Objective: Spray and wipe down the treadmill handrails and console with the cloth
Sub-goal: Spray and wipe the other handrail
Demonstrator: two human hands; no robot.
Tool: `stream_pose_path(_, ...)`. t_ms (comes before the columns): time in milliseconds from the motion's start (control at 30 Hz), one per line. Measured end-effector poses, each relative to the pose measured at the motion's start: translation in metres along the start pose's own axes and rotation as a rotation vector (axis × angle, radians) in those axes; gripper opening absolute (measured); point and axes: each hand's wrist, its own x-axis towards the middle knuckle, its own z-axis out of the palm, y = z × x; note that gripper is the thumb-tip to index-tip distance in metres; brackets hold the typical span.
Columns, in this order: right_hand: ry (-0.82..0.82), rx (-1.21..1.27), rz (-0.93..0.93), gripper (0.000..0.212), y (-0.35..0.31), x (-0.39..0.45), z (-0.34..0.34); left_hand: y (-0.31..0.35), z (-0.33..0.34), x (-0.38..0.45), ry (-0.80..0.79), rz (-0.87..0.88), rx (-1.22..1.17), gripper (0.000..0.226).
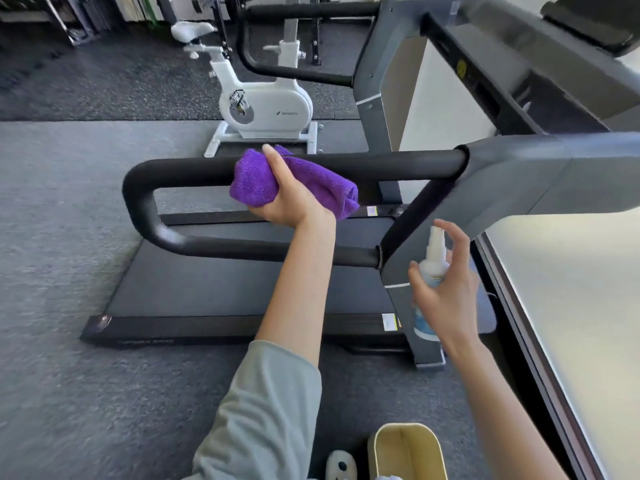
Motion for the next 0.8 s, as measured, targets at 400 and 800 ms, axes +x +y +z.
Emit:
stream_pose_path(400, -0.082, 0.026, -0.121, 0.062, -0.041, 0.010, 0.066, 0.103, -0.034, 0.120, 0.059, -0.087, 0.292, 0.051)
stream_pose_path(800, -0.186, 0.037, -0.127, 0.064, -0.065, -0.002, 0.111, 0.118, -0.123, 0.139, -0.143, 0.349, 0.548, 0.060)
